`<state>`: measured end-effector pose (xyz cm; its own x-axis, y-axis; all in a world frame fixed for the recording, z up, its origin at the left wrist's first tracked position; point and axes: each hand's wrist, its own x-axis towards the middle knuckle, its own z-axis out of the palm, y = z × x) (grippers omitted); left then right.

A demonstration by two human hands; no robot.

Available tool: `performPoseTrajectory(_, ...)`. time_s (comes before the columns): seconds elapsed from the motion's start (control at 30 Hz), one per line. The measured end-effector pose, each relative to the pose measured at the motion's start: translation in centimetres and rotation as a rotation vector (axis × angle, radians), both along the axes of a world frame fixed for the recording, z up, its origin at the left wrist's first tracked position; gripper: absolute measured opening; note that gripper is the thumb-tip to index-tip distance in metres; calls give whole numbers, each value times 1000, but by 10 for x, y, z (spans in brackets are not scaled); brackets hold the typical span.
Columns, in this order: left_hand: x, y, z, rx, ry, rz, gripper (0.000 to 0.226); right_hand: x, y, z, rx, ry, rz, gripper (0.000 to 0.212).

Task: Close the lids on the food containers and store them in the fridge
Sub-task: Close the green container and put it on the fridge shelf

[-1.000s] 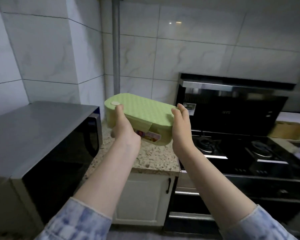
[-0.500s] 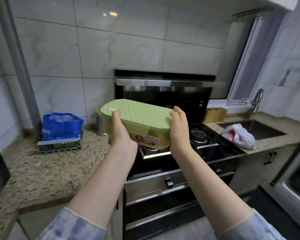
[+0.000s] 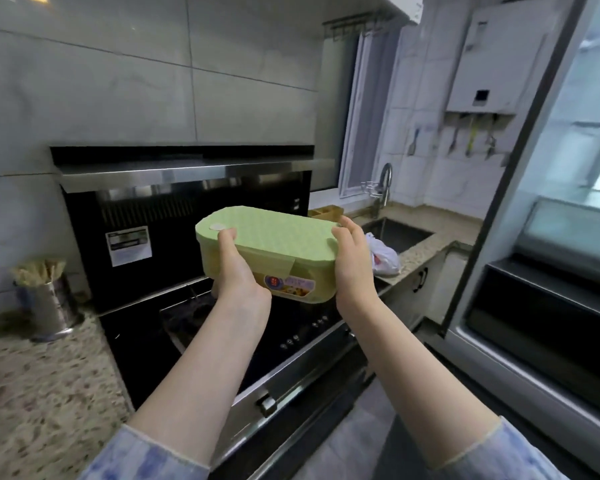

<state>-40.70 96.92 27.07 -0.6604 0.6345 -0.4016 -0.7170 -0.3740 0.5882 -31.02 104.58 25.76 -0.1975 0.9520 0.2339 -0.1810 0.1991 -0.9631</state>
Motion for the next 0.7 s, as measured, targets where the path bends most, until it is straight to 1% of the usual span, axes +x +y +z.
performPoseTrajectory(0.13,7,49,7,-8,12,-137,62,18,32,6,4,-5,-147,38)
performPoseTrajectory(0.23,26,82,7,-2,14,-262,58,43,51,7,-10,2,-275,40)
performPoseTrajectory(0.37,62,116,6,16,28,-439,31,84,70,7,-7,-17,-422,41)
performPoseTrajectory(0.4,73,126,6,17,21,-481,32,96,75,8,-9,-14,-463,40)
performPoseTrajectory(0.5,110,152,8,9,16,-588,48,137,89,9,-22,29,-560,38)
performPoseTrajectory(0.53,126,161,9,16,19,-635,50,153,94,10,-24,39,-599,38)
performPoseTrajectory(0.63,165,181,11,40,30,-710,44,192,107,12,-6,67,-693,35)
performPoseTrajectory(0.7,192,197,14,59,37,-757,44,218,117,15,17,77,-750,32)
